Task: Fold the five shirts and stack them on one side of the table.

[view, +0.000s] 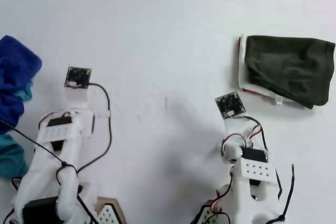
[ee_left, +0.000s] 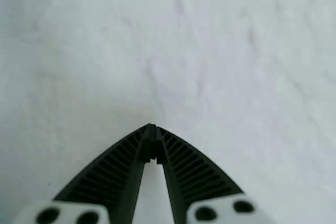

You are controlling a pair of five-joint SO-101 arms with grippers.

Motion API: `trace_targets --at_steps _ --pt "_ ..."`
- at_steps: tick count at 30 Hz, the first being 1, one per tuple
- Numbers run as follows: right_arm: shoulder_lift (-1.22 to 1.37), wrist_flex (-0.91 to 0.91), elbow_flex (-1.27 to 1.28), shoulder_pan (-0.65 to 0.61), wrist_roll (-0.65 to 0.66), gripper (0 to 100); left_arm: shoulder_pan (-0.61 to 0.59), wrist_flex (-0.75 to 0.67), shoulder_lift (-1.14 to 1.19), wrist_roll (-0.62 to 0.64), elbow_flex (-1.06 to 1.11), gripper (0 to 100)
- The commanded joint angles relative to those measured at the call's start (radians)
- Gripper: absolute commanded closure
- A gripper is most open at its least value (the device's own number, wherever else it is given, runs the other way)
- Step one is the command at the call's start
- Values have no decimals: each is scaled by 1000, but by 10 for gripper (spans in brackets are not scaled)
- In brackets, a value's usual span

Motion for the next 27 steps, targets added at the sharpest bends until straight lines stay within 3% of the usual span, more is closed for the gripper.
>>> trace_targets --at_steps 1,8,14,21,27 --pt "-22 -16 -3 -5 6 978 -72 44 -29 -34 -30 972" --pt "-22 -16 -3 -5 6 978 -450 207 -29 -227 -208 963" --pt "-22 -16 -3 -5 6 978 -720 261 -28 -299 -358 786" --pt "-22 -13 -3 -5 6 978 -888 262 -28 -305 -383 786" --pt "-22 -8 -2 -5 6 978 -930 249 -26 -305 -386 786"
